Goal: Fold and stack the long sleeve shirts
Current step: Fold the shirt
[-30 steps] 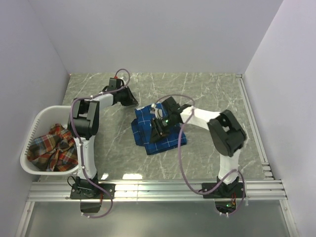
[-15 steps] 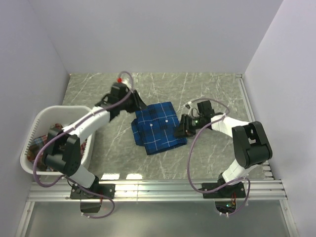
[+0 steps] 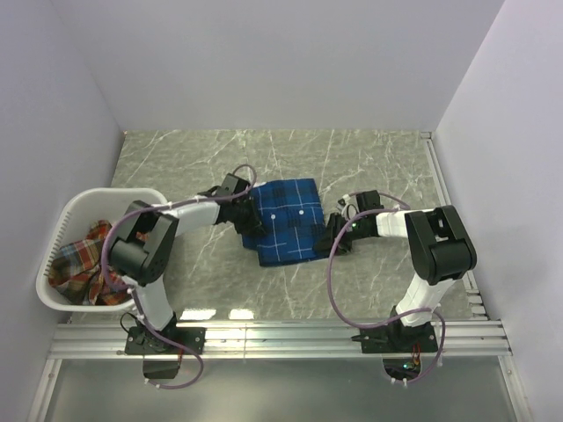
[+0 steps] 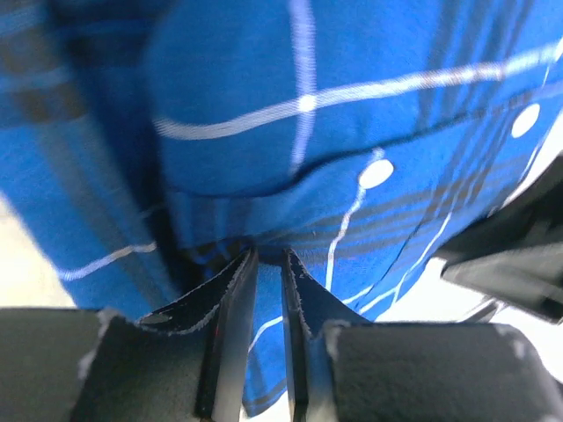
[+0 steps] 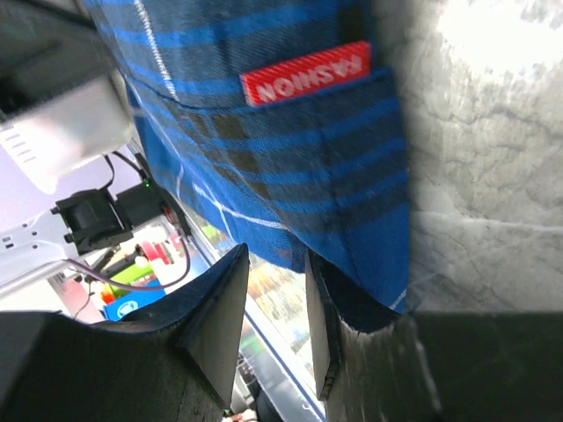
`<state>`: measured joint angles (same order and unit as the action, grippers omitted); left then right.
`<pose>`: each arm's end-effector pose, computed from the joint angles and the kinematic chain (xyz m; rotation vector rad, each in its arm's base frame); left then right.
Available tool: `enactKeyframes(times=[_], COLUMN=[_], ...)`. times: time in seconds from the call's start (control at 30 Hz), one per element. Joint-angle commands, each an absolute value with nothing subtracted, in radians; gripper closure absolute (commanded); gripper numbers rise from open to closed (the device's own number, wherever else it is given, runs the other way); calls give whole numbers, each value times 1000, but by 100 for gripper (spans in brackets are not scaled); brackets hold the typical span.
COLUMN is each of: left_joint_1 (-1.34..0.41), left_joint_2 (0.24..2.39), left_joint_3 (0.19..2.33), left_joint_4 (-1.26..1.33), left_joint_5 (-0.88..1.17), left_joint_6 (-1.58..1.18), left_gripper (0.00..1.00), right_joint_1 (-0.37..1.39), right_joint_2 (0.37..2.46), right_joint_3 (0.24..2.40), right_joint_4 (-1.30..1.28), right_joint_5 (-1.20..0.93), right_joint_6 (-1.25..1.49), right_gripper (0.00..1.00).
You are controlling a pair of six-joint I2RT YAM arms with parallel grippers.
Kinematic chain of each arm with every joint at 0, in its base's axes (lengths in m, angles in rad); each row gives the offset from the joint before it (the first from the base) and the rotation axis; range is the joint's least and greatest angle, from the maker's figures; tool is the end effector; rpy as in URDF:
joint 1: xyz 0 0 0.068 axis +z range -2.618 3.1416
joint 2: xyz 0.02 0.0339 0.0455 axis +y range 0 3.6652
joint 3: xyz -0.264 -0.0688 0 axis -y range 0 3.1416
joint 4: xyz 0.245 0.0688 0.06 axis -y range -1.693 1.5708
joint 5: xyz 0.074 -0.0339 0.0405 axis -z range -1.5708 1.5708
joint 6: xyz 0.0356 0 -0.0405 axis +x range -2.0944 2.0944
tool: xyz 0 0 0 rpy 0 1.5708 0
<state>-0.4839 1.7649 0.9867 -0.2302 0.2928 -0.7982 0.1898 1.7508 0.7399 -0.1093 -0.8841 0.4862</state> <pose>0.3007 -0.1697 0.1518 -0.3149 2.7363 -0.8006 0.2799 0.0818 0.1106 0.1082 2.6930 1.4000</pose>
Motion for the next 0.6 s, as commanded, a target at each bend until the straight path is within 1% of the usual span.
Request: enactKeyframes(times=[0.0,0.1,0.13,0.23,0.3,0.33,0.37,0.43,0.47,0.53,0.57], left_joint_1=[-434,-413,-400,-377,-371,-370,-370,-373,-377,-406,-420], left_joint_2=[1873,1963,2001,2032,2028,2004,1988,1927,1905,1835,1812], left_joint_3=[1086,1234,1315,1443,1488,1512,1514,1505,1497,1458,1439], left_joint_4=[-293,-365,-385,-431,-457,-462,-463,-475,-482,-508,-514], left_joint_5=[164,91,77,32,6,2,3,-47,-60,-101,-112], left_joint_6=[-747,-698,-678,-652,-638,-621,-612,-592,-592,-615,-629], left_gripper=[74,71,71,68,66,58,45,34,25,18,19], right_joint_1=[204,256,308,411,443,455,456,450,439,416,402], right_joint_2=[1752,1746,1746,1730,1712,1685,1665,1591,1565,1499,1484], right_joint_3=[721,735,747,767,782,805,816,848,863,897,905], right_joint_4=[-80,-32,-16,89,156,156,146,100,22,-49,-95], right_joint_5=[-814,-810,-804,-773,-767,-750,-739,-700,-628,-548,-510], right_joint_6=[491,555,577,705,736,741,738,712,660,609,571], right_gripper=[60,60,60,60,60,60,60,59,58,57,57])
